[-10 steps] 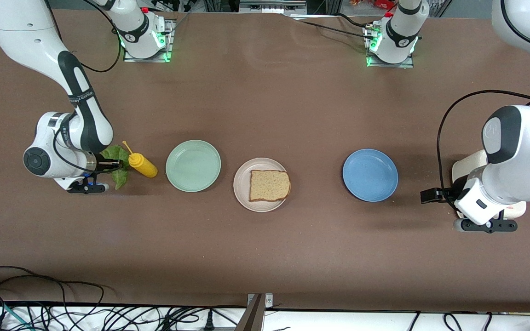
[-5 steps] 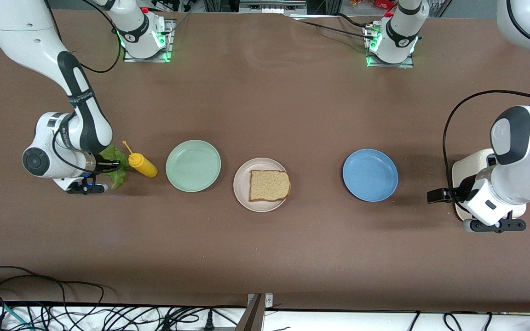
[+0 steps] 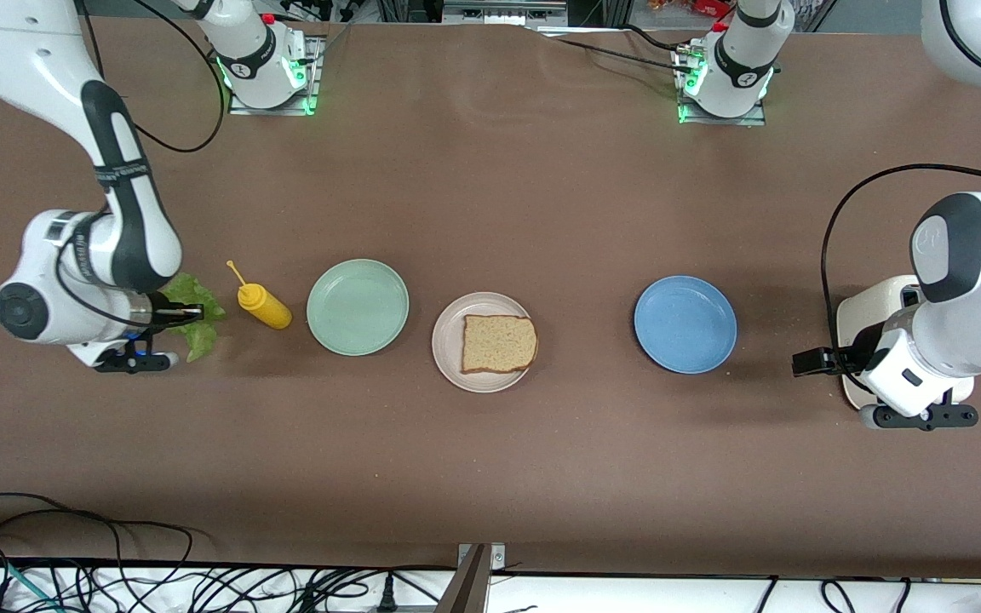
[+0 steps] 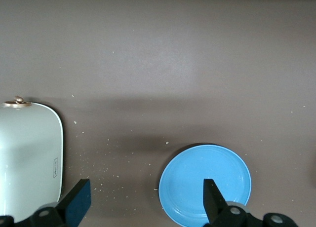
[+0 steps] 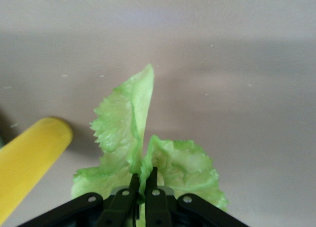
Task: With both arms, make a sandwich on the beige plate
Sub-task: 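Grasp the green lettuce leaf with the right gripper and lift it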
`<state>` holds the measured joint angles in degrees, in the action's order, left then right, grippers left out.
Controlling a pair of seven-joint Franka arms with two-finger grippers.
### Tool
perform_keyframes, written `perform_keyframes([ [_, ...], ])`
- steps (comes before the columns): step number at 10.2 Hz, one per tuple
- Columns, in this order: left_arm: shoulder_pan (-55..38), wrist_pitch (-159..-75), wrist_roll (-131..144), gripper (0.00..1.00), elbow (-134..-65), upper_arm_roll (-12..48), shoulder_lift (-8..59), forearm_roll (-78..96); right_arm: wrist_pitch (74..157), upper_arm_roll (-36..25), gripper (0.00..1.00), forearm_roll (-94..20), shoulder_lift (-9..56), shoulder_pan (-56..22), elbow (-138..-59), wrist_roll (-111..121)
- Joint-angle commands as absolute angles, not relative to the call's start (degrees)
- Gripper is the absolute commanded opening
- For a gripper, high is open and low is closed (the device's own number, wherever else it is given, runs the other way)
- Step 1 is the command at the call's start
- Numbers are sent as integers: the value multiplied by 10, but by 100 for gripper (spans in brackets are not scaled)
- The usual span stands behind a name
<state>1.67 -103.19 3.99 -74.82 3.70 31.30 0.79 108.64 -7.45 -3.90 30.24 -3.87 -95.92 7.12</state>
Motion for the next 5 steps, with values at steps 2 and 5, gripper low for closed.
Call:
perform_keyframes([
  [2,19,-1022,40,100,-744,41,306,-8,948,-75,0,-19,301,-40,-833,71],
  [5,20,-1022,41,100,-745,41,307,-6,859,-69,0,-25,301,-67,-757,-9],
])
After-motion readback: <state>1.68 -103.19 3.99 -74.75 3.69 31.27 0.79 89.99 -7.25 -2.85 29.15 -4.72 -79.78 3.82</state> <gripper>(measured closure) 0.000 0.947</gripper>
